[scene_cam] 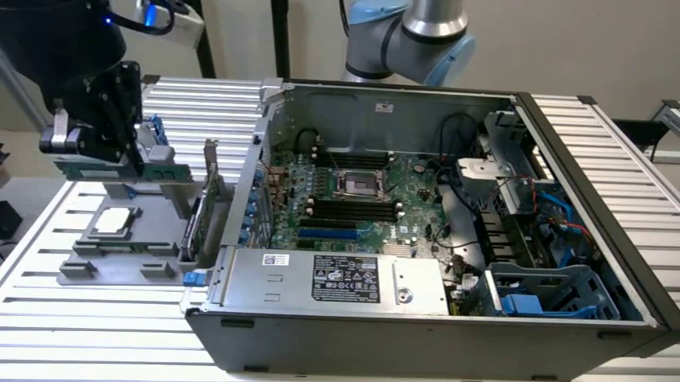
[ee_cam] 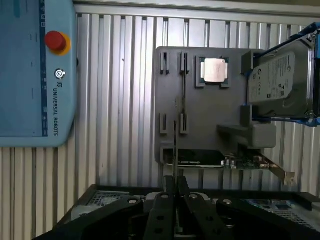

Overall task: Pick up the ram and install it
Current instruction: 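Pick up the ram and move it above insertion slot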

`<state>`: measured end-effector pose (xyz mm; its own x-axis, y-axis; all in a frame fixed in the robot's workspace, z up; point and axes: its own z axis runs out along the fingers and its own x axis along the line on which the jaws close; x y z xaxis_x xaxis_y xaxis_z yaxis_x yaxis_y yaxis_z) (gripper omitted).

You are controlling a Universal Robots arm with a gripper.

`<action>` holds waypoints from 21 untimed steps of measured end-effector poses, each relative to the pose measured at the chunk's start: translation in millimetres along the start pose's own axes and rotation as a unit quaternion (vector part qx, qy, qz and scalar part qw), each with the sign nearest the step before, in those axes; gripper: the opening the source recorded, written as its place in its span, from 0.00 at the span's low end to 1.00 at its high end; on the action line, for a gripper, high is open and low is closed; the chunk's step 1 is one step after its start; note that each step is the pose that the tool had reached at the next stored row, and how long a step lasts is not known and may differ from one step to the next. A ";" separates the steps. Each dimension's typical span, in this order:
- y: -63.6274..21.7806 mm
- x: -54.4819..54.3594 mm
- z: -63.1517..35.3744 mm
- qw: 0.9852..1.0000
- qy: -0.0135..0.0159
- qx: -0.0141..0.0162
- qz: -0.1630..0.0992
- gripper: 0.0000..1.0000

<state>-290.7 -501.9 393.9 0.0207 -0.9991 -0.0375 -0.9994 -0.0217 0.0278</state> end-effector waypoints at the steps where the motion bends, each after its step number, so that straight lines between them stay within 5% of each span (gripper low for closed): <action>1: -4.4 0.0 -3.1 1.000 -0.001 0.000 0.000 0.14; 8: -36.2 0.4 -11.1 1.000 -0.009 0.000 0.000 0.14; 21: -95.0 1.6 -13.1 1.000 -0.014 0.000 0.000 0.14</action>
<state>-195.4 -501.9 404.3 0.0207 -0.9976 -0.0656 -0.9994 -0.0226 0.0272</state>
